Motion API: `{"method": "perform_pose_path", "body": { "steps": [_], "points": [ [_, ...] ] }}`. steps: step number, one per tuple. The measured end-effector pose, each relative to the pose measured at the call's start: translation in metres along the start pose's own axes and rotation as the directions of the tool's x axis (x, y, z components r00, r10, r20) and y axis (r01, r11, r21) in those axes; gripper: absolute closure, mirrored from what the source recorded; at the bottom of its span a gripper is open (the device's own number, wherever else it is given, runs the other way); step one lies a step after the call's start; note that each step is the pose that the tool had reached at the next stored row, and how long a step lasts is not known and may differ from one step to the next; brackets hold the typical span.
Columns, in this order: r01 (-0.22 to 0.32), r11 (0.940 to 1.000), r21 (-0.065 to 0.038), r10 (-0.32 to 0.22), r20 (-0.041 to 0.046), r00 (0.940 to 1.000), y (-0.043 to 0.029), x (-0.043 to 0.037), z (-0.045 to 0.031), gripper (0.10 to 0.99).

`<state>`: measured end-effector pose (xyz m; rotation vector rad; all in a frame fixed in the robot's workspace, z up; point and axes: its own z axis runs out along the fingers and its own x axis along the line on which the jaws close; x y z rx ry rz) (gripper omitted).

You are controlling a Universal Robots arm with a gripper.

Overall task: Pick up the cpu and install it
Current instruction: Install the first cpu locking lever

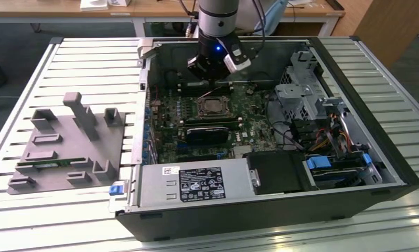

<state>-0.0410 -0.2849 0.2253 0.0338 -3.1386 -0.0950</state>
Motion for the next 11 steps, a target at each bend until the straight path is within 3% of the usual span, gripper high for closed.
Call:
{"method": "perform_pose_path", "body": {
  "steps": [11],
  "points": [
    [0.0, 1.0, 0.0, 0.0, 0.0002, 1.0, 0.0021, -0.0047, 0.0036, 0.98]
  ]
}}
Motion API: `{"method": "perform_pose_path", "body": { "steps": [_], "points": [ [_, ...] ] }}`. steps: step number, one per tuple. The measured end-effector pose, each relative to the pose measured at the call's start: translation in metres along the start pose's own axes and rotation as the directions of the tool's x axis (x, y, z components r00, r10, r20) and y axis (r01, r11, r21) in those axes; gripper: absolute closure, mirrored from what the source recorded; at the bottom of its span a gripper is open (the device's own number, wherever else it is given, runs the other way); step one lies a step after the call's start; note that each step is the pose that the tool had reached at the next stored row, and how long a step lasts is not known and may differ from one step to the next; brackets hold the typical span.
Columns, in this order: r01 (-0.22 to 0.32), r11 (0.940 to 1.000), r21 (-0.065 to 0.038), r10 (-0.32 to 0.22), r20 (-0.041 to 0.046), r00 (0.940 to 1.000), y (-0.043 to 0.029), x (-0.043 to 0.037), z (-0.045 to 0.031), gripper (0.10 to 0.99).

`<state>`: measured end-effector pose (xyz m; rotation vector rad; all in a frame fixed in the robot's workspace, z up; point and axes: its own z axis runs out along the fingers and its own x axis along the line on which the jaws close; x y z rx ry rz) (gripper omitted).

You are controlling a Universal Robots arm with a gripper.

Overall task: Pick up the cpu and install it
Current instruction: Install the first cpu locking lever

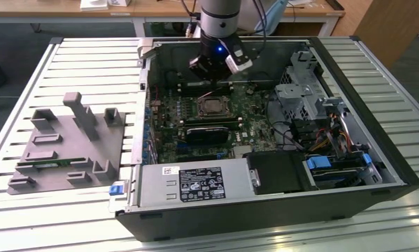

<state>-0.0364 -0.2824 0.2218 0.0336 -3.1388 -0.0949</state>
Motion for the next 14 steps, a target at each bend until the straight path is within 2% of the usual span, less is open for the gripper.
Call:
{"method": "perform_pose_path", "body": {
  "steps": [6, 14],
  "points": [
    [0.0, 1.0, 0.0, 0.0, -0.0005, 1.0, 0.0001, -0.0072, 0.003, 0.98],
    [0.0, 1.0, 0.0, 0.0, -0.0006, 1.0, -0.0003, -0.0121, 0.0101, 0.98]
  ]
}}
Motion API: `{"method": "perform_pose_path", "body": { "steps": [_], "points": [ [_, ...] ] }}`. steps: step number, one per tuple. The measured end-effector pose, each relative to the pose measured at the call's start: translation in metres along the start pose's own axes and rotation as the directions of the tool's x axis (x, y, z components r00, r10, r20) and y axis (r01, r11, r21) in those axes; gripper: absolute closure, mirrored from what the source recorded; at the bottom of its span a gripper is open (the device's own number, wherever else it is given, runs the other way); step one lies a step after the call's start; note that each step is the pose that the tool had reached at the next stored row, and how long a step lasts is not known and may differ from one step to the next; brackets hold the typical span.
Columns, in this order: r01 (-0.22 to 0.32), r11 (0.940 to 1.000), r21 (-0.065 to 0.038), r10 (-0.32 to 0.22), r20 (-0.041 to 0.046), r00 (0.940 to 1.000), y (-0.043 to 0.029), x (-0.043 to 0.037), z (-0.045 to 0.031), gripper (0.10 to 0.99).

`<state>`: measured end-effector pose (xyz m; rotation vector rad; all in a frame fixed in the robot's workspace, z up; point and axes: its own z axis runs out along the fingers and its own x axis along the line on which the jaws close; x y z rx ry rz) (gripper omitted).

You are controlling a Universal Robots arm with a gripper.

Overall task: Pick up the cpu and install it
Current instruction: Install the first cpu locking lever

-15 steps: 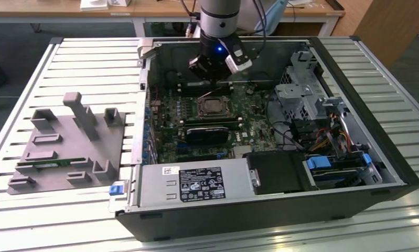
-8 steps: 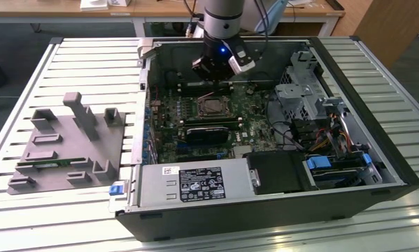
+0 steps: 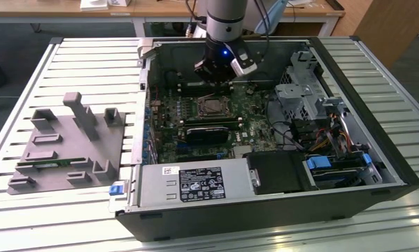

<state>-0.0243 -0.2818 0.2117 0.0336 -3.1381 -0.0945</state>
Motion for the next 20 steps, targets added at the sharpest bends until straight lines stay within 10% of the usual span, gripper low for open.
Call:
{"method": "perform_pose_path", "body": {
  "steps": [20],
  "points": [
    [0.0, 1.0, 0.007, 0.0, -0.0011, 1.0, 0.0001, -0.001, 0.0092, 0.98]
  ]
}}
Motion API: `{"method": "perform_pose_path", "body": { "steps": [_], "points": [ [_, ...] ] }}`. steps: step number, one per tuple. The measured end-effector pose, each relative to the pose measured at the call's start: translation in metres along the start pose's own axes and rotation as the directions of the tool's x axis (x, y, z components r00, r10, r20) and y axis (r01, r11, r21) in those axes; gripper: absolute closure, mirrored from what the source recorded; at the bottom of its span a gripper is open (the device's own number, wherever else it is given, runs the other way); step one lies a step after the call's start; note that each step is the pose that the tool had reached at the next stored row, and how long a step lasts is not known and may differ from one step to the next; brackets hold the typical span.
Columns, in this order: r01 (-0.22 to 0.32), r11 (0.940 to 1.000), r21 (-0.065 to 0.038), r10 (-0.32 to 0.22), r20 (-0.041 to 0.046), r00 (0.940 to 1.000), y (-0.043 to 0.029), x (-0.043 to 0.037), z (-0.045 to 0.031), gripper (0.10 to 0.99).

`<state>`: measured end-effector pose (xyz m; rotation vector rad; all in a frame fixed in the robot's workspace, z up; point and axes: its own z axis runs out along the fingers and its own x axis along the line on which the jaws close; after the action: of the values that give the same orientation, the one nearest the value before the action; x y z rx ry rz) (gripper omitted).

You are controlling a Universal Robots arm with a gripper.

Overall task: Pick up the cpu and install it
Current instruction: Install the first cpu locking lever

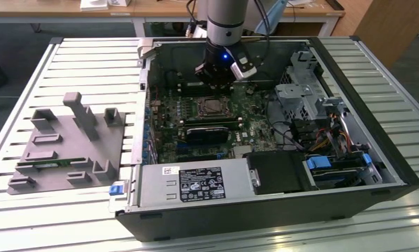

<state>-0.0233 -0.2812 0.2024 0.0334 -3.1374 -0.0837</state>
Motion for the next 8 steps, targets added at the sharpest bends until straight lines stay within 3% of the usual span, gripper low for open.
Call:
{"method": "perform_pose_path", "body": {
  "steps": [8],
  "points": [
    [0.0, 1.0, 0.005, 0.0, -0.0002, 1.0, 0.0055, -0.0001, 0.0028, 0.98]
  ]
}}
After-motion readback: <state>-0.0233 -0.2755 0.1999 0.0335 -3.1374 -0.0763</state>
